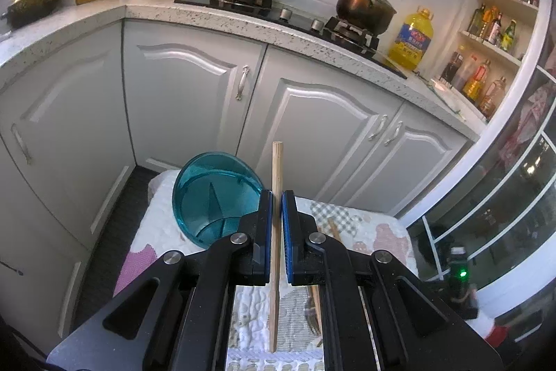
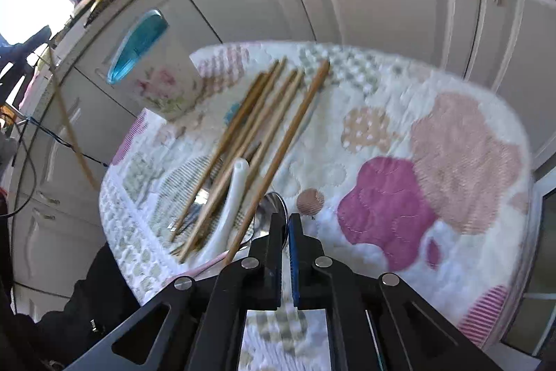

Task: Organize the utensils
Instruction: 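Lift the spoon with the right gripper while the left gripper carries the chopstick over the holder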

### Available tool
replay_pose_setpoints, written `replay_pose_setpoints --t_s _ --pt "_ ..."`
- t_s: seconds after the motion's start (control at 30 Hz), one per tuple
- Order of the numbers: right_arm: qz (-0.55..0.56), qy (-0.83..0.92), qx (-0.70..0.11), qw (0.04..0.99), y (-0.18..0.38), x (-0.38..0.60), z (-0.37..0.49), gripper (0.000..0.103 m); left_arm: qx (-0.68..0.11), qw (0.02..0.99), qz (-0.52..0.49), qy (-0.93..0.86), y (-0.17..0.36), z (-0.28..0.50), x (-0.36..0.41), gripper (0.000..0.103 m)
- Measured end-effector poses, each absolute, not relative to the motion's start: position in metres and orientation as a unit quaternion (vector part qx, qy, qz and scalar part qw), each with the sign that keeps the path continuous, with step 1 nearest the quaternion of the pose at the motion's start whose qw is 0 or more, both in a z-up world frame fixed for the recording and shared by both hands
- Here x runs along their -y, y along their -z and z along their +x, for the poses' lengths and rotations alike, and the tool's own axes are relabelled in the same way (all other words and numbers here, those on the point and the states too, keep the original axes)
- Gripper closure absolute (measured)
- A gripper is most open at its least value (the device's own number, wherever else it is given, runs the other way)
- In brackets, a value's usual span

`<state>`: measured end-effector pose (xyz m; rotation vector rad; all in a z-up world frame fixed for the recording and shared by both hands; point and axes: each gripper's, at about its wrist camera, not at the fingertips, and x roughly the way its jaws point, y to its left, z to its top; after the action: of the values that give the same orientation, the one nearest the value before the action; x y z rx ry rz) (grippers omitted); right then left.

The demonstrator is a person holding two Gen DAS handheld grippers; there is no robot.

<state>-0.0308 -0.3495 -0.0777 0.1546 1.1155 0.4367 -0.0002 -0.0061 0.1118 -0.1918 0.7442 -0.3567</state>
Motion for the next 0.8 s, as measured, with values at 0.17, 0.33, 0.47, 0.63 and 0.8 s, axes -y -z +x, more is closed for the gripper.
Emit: replay_pose_setpoints --t_s 0.17,0.33,0.47,0.63,0.8 --pt "0.022 -0.182 -0.498 0.847 0.031 0.355 -0.045 0.101 -0.347 0.916 -0.102 0.175 -0.122 -0.004 0.000 0.099" --pt "-0.009 -0.178 -0.473 0.863 -0.015 0.357 -0.051 0.100 -0.333 0.921 -0.114 0.169 -0.137 0.002 -0.011 0.099" --pt "0.003 -0.192 -0.455 0.870 -0.041 0.351 -0.046 0.100 -0.312 0.930 -0.118 0.156 -0.153 0.011 -0.020 0.099" --pt "0.022 -0.218 -0.406 0.887 -0.080 0.319 -0.016 0.100 -0.279 0.945 -0.112 0.127 -0.172 0.033 -0.027 0.099" --pt "0.006 -0.226 -0.357 0.907 -0.119 0.265 0.025 0.101 -0.252 0.959 -0.093 0.088 -0.174 0.060 -0.030 0.099"
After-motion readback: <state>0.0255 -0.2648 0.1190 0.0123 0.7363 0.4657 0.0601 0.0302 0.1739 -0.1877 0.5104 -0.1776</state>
